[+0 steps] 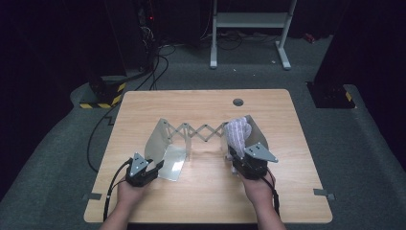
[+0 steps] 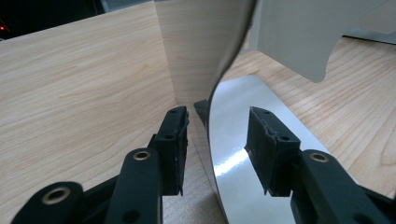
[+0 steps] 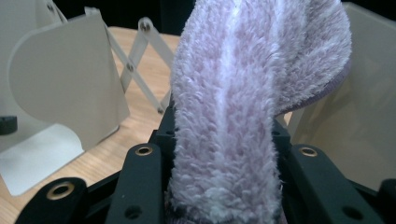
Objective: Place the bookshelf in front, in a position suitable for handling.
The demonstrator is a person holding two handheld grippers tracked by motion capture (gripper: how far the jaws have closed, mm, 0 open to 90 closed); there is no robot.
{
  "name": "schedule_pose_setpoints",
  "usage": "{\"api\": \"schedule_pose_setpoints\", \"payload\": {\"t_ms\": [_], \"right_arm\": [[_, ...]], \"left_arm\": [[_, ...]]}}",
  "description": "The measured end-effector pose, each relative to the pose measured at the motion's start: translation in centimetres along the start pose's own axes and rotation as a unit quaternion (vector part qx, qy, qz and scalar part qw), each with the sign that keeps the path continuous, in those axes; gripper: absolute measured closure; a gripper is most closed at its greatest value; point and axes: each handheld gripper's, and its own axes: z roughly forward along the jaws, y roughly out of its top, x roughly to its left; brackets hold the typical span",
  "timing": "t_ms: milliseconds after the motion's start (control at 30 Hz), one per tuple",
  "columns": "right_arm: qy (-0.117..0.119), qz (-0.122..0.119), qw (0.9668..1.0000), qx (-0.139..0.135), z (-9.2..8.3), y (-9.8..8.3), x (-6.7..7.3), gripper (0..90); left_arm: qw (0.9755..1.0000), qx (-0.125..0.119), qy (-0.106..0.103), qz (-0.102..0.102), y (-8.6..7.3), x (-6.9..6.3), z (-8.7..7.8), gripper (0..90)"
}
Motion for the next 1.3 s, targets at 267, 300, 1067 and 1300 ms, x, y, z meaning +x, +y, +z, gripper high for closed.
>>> {"api": "schedule_pose_setpoints", "payload": {"t_ms": [267,300,1067,1300], "right_arm": [[0.004,0.012,0.9998,-0.017,0.2,0.9,-0.5,61.9],[0.004,0.012,0.9998,-0.017,0.2,1.0,-0.5,62.0],[0.053,0.102,0.9896,0.087,4.1,-4.2,-2.2,63.7],[0.048,0.101,0.9856,0.126,5.4,-5.6,-2.3,63.6]], "left_arm": [[1.0000,0.000,0.001,0.001,0.0,0.0,-0.1,57.9],[1.0000,0.000,0.001,0.001,0.0,0.0,-0.1,57.9],[1.0000,-0.003,0.000,0.003,0.0,0.0,-0.1,58.4],[1.0000,-0.002,-0.001,0.002,0.0,0.0,-0.1,58.6]]}}
